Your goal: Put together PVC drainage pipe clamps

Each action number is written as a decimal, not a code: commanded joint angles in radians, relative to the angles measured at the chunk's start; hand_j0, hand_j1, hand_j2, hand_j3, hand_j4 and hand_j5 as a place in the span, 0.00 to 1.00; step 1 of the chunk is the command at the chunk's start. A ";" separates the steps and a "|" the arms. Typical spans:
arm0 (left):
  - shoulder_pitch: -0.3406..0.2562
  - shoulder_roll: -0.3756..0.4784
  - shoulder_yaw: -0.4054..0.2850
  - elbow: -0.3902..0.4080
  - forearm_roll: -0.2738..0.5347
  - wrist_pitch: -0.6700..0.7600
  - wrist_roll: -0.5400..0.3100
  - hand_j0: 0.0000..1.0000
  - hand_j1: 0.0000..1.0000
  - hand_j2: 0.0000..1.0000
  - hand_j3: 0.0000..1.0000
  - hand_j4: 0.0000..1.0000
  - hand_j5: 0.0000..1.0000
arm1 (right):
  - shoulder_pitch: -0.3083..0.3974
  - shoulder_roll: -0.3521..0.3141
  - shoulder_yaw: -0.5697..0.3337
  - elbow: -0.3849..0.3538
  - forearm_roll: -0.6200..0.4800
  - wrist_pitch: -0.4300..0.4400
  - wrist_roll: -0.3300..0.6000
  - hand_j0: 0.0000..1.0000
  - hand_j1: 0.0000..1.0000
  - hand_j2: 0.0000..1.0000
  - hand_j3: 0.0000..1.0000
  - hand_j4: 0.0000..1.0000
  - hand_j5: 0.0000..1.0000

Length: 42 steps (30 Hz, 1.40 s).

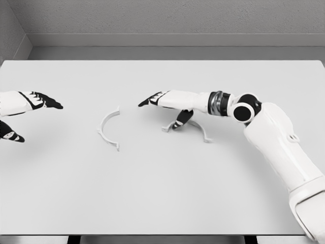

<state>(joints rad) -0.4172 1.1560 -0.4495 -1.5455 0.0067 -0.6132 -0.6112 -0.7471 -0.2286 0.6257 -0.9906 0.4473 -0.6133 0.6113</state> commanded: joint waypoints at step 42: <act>-0.118 -0.568 -0.003 0.222 -0.528 0.002 0.000 1.00 1.00 1.00 1.00 1.00 1.00 | -0.061 0.086 -0.061 0.069 0.005 0.002 0.000 1.00 1.00 1.00 1.00 1.00 1.00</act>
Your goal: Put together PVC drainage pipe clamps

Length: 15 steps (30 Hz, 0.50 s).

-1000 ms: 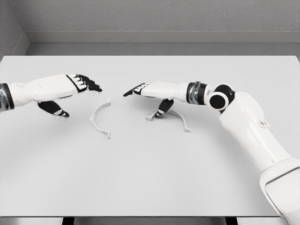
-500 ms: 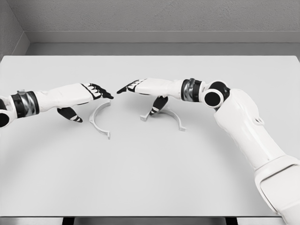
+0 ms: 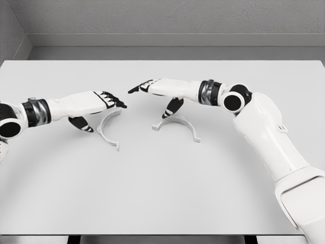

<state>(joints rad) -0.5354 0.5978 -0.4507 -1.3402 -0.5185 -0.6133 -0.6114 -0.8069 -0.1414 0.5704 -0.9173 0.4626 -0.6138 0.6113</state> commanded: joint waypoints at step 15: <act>-0.003 -0.019 -0.013 0.016 -0.008 0.002 0.001 1.00 1.00 1.00 1.00 1.00 1.00 | 0.037 -0.073 0.000 -0.034 -0.010 0.003 0.000 1.00 1.00 1.00 1.00 1.00 1.00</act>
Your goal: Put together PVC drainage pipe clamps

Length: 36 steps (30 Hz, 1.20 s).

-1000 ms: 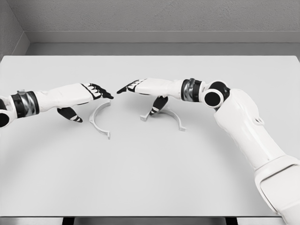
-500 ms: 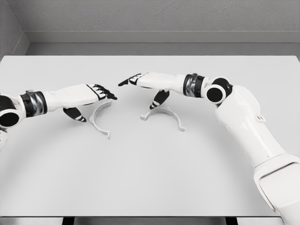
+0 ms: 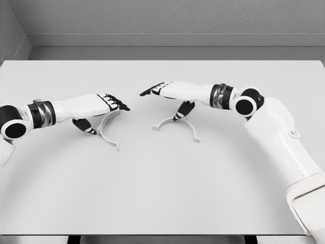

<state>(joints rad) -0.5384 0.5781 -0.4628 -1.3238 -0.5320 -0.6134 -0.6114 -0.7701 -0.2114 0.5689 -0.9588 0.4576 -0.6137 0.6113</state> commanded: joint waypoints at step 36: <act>-0.017 0.310 0.098 -0.038 0.083 0.003 0.001 1.00 1.00 1.00 1.00 1.00 1.00 | -0.061 0.145 -0.006 0.138 0.062 0.003 0.000 1.00 1.00 1.00 1.00 1.00 1.00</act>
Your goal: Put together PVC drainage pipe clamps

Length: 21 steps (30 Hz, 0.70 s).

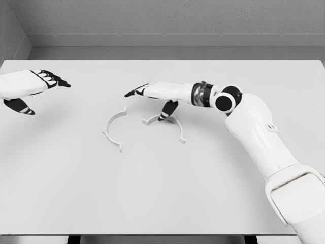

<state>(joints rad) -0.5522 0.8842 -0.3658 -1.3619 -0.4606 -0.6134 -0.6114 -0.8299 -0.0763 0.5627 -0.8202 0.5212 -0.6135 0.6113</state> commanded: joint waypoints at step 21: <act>0.005 0.010 0.001 -0.002 0.014 0.003 0.001 1.00 1.00 1.00 1.00 1.00 1.00 | -0.046 0.027 -0.029 0.111 0.014 0.003 0.000 1.00 1.00 1.00 1.00 1.00 1.00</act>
<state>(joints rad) -0.5461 0.8924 -0.3660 -1.3641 -0.4529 -0.6134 -0.6114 -0.8790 -0.0524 0.5408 -0.7262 0.5426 -0.6134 0.6113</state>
